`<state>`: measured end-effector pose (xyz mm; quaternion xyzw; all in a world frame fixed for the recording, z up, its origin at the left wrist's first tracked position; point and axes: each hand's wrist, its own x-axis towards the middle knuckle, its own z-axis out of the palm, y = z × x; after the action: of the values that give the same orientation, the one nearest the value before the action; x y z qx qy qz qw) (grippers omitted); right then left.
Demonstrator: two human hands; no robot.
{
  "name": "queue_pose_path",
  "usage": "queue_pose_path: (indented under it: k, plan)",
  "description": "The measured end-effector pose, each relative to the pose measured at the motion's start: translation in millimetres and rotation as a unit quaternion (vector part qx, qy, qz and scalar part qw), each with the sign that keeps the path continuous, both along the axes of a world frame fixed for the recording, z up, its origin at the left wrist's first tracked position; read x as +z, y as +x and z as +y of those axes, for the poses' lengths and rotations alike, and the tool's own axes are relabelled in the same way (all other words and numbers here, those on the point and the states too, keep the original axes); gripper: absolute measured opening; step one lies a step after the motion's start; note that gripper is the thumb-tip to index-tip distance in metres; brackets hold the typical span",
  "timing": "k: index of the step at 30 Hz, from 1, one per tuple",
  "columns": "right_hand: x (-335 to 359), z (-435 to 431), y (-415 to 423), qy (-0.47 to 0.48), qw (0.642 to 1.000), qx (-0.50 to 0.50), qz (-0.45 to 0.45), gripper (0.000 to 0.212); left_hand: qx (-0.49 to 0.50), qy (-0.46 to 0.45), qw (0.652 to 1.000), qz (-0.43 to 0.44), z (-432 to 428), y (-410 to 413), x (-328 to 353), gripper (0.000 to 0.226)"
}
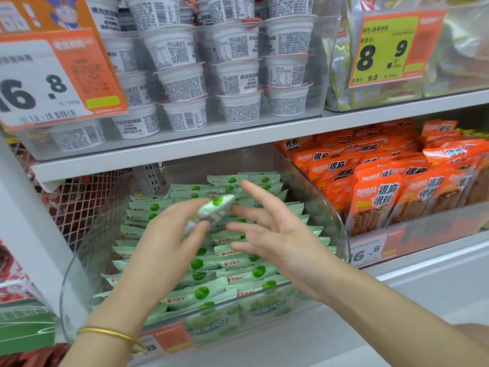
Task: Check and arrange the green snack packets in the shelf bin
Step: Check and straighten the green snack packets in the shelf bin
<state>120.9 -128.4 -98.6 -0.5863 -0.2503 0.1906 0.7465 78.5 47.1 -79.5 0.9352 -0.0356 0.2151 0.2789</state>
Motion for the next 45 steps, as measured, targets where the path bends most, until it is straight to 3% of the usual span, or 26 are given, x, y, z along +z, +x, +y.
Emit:
queue_pose_path:
  k: [6, 10, 16, 26, 31, 34, 36, 42, 45]
  plan:
    - [5.5, -7.3, 11.3, -0.016, 0.983, -0.174, -0.049, 0.027, -0.029, -0.160, 0.987, -0.020, -5.5, -2.0, 5.4, 0.037]
    - [6.3, -6.6, 10.6, 0.021, 0.992, -0.122, -0.023, 0.017, -0.084, -0.280, 0.956, 0.022, -14.2, -2.6, 8.4, 0.031]
    - [5.4, -6.9, 11.9, 0.024, 0.991, -0.129, -0.008, 0.019, -0.095, -0.317, 0.942, 0.053, -20.2, 5.2, 0.3, 0.032]
    - [11.2, -15.7, 18.9, 0.011, 0.990, -0.141, -0.005, 0.019, -0.084, -0.276, 0.957, 0.014, -29.9, 13.4, -4.9, 0.032]
    - [14.7, -19.8, 20.2, -0.006, 0.978, -0.207, -0.028, 0.019, 0.012, -0.066, 0.996, -0.066, -30.3, 16.9, -9.8, 0.034]
    - [15.6, -21.6, 15.7, -0.019, 0.979, -0.197, -0.053, 0.017, -0.063, -0.105, 0.992, 0.017, -39.6, 13.0, -8.2, 0.064]
    - [14.1, -21.4, 11.1, -0.032, 0.979, -0.184, -0.081, 0.019, -0.071, -0.051, 0.995, 0.046, -44.0, 11.8, -11.8, 0.080]
    - [13.8, -29.5, 7.9, -0.076, 0.980, -0.126, -0.136, 0.043, -0.039, 0.015, 0.999, -0.002, -39.0, 15.7, -14.9, 0.047]
    - [13.6, -35.2, 12.2, -0.072, 0.973, -0.168, -0.140, 0.056, -0.014, -0.021, 1.000, -0.004, -33.4, 15.4, -10.2, 0.039]
